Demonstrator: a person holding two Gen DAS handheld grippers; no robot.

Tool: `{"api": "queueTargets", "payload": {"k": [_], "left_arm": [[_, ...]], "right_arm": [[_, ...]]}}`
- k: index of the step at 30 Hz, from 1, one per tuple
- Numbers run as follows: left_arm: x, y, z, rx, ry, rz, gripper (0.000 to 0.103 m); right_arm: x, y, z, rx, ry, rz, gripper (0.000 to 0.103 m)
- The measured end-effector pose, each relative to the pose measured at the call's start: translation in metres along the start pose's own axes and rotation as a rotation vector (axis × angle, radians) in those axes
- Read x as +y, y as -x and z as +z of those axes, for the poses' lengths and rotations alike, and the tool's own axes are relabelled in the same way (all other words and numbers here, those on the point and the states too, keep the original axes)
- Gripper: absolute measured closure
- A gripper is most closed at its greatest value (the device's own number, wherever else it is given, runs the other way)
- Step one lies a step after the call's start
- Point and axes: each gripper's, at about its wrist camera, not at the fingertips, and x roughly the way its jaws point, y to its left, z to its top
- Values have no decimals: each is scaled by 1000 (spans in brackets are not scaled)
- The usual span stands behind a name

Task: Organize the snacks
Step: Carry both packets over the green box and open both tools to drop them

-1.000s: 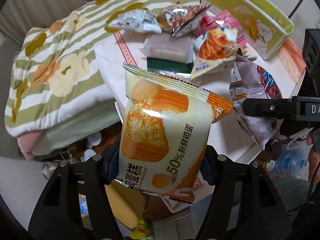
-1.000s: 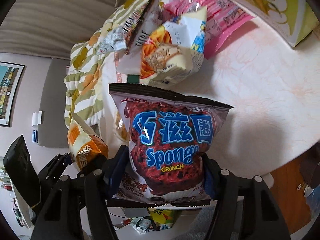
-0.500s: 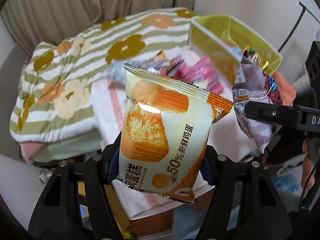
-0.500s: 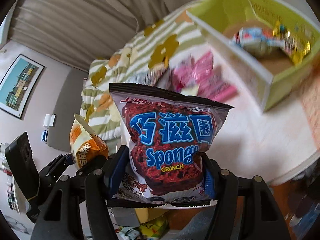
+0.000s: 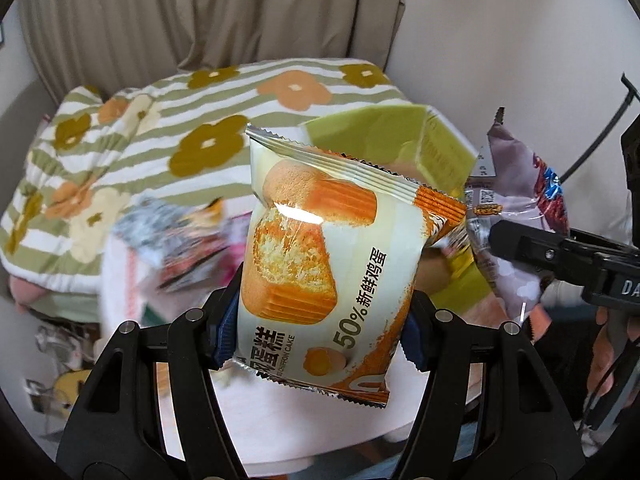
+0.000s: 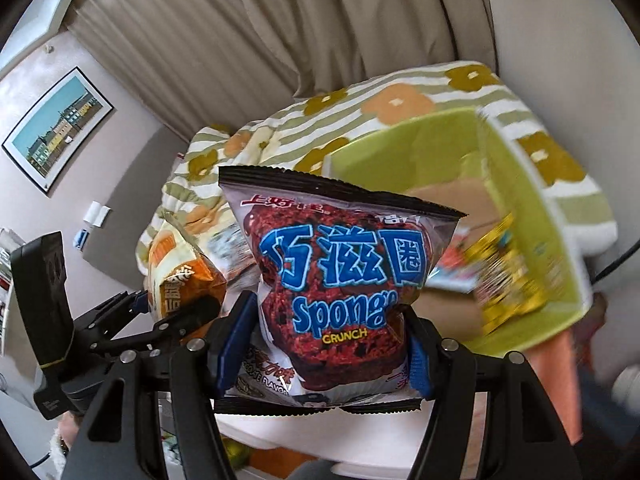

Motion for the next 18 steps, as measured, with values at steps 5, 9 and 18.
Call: {"api": "queueTargets", "payload": {"k": [5, 9, 18], "left_arm": [[-33, -33, 39, 19, 14, 0, 42], [-44, -62, 67, 34, 12, -7, 42], [-57, -133, 126, 111, -19, -30, 42]], "right_arm": [[-39, -5, 32, -7, 12, -46, 41], [-67, -15, 60, -14, -14, -70, 41], [-105, -33, 107, -7, -66, -99, 41]]}}
